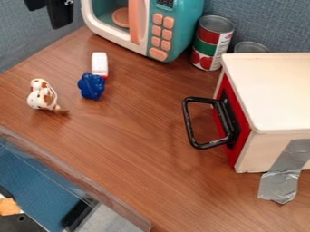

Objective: Open the drawer

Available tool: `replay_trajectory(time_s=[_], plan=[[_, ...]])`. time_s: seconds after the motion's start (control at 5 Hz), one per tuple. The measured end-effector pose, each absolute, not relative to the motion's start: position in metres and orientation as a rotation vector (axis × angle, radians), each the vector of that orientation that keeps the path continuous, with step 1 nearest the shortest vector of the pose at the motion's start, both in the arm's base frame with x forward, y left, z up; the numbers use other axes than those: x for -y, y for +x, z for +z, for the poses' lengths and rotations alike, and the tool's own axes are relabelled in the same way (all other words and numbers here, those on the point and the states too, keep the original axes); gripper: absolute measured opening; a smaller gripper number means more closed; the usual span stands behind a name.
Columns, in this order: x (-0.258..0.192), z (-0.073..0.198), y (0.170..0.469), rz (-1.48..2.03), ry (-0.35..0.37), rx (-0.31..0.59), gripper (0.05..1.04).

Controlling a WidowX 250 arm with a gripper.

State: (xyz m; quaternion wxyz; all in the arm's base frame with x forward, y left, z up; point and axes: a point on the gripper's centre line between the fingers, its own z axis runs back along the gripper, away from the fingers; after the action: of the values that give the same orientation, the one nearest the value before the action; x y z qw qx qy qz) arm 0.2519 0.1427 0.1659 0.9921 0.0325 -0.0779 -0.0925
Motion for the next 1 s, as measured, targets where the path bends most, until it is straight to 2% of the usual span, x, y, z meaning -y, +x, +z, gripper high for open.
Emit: replay_trajectory(time_s=[0.2, 0.4, 0.8, 1.0], plan=[[-0.140, 0.157, 0.252, -0.174, 0.047, 0.134, 1.000], [-0.103, 0.141, 0.262, -0.146, 0.019, 0.123, 1.000], [-0.070, 0.080, 0.273, 0.372, -0.066, 0.075, 0.999], [-0.054, 0.060, 0.278, 0.521, -0.106, 0.090, 0.999]])
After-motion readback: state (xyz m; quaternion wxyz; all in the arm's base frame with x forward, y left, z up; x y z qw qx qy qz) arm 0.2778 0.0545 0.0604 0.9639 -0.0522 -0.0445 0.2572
